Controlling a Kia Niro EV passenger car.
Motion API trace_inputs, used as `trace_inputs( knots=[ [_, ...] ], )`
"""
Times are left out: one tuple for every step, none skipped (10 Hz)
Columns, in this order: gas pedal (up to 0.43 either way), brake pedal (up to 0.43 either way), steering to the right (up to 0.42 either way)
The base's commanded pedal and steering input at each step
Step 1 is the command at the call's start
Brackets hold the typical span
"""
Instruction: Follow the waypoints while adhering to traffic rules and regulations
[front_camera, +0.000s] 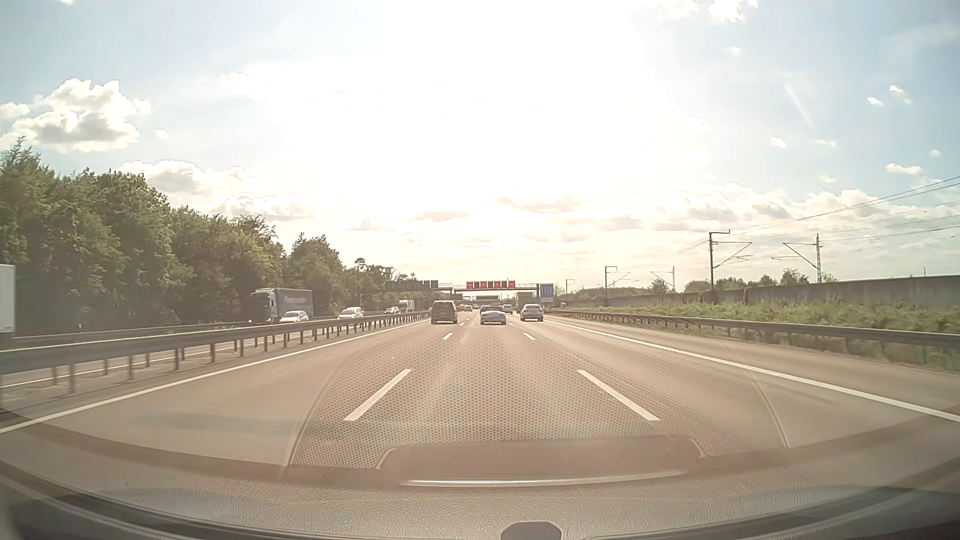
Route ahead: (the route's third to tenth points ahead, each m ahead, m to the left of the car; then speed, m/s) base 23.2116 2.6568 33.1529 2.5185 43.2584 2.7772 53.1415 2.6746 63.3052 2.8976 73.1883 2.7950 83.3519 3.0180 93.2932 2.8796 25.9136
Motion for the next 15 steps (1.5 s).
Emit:
trace_inputs(
  knots=[
    [0.22,0.0,-0.001],
    [0.228,0.0,-0.001],
    [0.24,0.0,-0.001],
    [0.248,0.0,-0.002],
    [0.248,0.0,-0.002],
    [0.248,0.0,-0.003],
    [0.248,0.0,-0.003],
    [0.248,0.0,-0.003],
    [0.248,0.0,-0.003],
    [0.248,0.0,-0.003],
    [0.248,0.0,-0.003],
    [0.248,0.0,-0.003],
    [0.248,0.0,-0.003],
    [0.248,0.0,-0.003],
    [0.248,0.0,-0.003]
  ],
)
